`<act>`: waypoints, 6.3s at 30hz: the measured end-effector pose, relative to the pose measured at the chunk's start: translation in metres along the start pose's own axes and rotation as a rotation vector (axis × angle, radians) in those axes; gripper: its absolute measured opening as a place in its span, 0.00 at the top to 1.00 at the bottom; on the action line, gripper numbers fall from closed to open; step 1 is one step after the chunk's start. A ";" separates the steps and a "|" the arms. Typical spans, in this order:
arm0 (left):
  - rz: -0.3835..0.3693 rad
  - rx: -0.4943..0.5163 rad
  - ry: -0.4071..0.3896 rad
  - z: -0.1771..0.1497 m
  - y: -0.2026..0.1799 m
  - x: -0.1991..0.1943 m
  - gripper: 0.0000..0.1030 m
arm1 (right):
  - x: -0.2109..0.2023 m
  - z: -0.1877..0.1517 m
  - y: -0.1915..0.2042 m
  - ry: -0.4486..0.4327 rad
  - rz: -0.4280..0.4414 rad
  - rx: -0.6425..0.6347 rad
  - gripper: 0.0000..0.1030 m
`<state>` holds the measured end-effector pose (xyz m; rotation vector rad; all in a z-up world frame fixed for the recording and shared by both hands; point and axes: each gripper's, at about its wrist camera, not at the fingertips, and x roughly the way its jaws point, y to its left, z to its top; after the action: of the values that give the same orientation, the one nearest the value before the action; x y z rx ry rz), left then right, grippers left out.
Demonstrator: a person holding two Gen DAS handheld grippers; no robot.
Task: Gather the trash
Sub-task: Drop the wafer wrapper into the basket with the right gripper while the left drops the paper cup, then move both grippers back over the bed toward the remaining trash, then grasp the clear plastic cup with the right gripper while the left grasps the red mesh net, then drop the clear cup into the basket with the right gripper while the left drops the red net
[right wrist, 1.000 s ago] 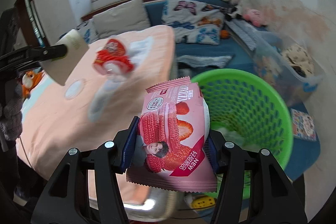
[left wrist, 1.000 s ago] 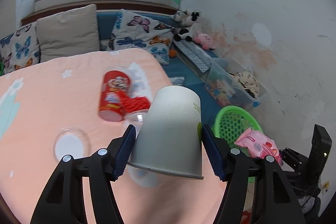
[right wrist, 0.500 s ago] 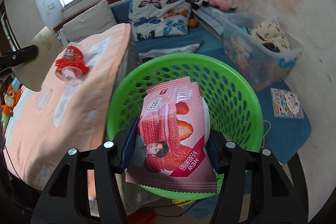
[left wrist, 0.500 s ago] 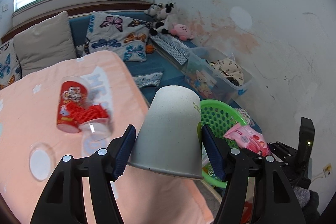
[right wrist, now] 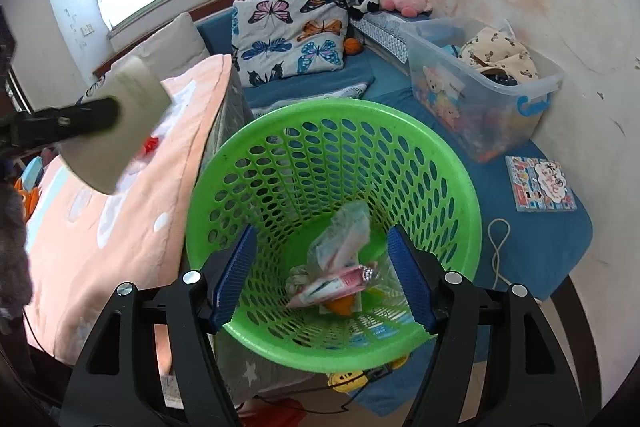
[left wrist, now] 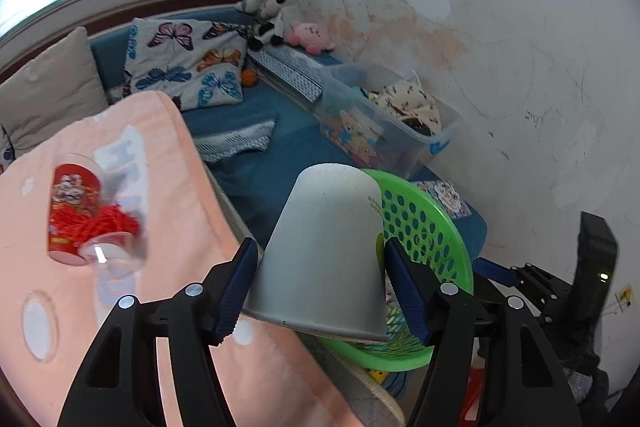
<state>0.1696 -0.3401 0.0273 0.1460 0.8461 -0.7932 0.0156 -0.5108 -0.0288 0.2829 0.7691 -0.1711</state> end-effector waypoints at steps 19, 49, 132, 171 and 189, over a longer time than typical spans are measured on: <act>-0.056 0.036 0.074 -0.015 -0.030 0.041 0.35 | -0.012 -0.015 -0.007 -0.008 0.018 0.029 0.32; 0.230 -0.243 -0.049 -0.064 0.163 -0.080 0.35 | 0.025 0.020 0.143 0.020 0.237 -0.210 0.32; 0.165 -0.148 0.126 -0.070 0.193 0.027 0.43 | 0.062 0.024 0.133 0.080 0.205 -0.205 0.47; -0.036 0.006 0.009 -0.036 0.057 -0.033 0.90 | 0.014 -0.010 0.009 0.042 0.000 0.003 0.44; -0.101 0.102 0.124 -0.037 -0.017 0.025 0.90 | -0.006 -0.023 -0.011 0.020 0.005 0.031 0.40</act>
<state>0.1457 -0.3510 -0.0126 0.2464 0.9357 -0.9297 -0.0066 -0.5139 -0.0428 0.3167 0.7857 -0.1759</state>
